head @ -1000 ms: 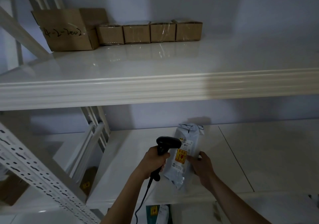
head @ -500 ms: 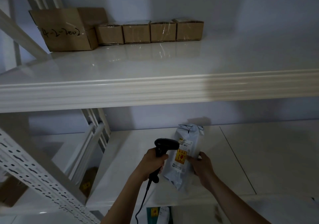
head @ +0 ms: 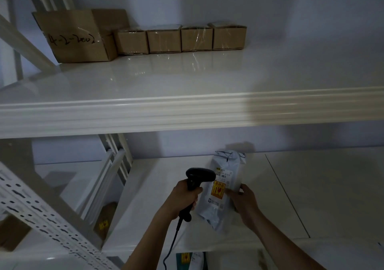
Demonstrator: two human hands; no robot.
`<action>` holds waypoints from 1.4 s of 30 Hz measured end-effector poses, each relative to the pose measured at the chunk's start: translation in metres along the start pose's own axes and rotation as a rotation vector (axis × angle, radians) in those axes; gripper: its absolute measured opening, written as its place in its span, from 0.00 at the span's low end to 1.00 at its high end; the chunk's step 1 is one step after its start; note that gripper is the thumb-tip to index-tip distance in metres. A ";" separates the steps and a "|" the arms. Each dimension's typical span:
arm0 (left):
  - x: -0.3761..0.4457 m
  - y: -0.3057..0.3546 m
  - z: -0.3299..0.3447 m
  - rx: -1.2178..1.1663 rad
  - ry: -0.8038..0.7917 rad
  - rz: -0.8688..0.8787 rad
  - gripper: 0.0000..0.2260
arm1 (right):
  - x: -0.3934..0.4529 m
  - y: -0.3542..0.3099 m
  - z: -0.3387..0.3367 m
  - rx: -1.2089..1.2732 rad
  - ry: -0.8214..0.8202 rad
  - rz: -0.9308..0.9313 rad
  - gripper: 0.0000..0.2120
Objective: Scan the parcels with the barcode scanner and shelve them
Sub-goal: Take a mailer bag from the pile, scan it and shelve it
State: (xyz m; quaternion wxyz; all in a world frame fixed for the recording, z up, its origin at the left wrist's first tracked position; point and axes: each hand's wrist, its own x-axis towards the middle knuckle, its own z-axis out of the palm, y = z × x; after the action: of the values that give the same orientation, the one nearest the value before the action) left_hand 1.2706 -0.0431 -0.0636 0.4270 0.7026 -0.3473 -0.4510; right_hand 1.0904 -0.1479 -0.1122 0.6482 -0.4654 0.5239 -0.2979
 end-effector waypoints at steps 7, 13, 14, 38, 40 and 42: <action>0.018 -0.024 -0.011 -0.090 0.049 -0.073 0.08 | 0.003 -0.001 -0.005 -0.031 -0.006 0.003 0.20; 0.044 -0.089 -0.031 0.026 0.249 -0.214 0.06 | 0.006 -0.007 -0.013 -0.008 0.042 0.035 0.26; 0.046 -0.097 -0.032 0.043 0.289 -0.234 0.09 | 0.007 -0.008 -0.015 0.001 0.060 0.044 0.26; 0.009 0.028 0.064 0.707 0.315 0.195 0.42 | 0.000 -0.092 -0.086 -0.061 -0.091 0.110 0.17; -0.002 0.039 0.081 0.724 0.171 0.530 0.41 | 0.000 -0.100 -0.093 -0.094 -0.130 0.118 0.19; -0.011 0.043 0.091 0.756 0.137 0.722 0.38 | -0.003 -0.108 -0.102 -0.140 -0.166 0.113 0.25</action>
State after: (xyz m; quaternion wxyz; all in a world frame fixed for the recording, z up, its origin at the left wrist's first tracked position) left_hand 1.1783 -0.0769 -0.0413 0.2935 0.6712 -0.6769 -0.0713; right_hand 1.0027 -0.2169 -0.0138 0.6710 -0.5022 0.5135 -0.1839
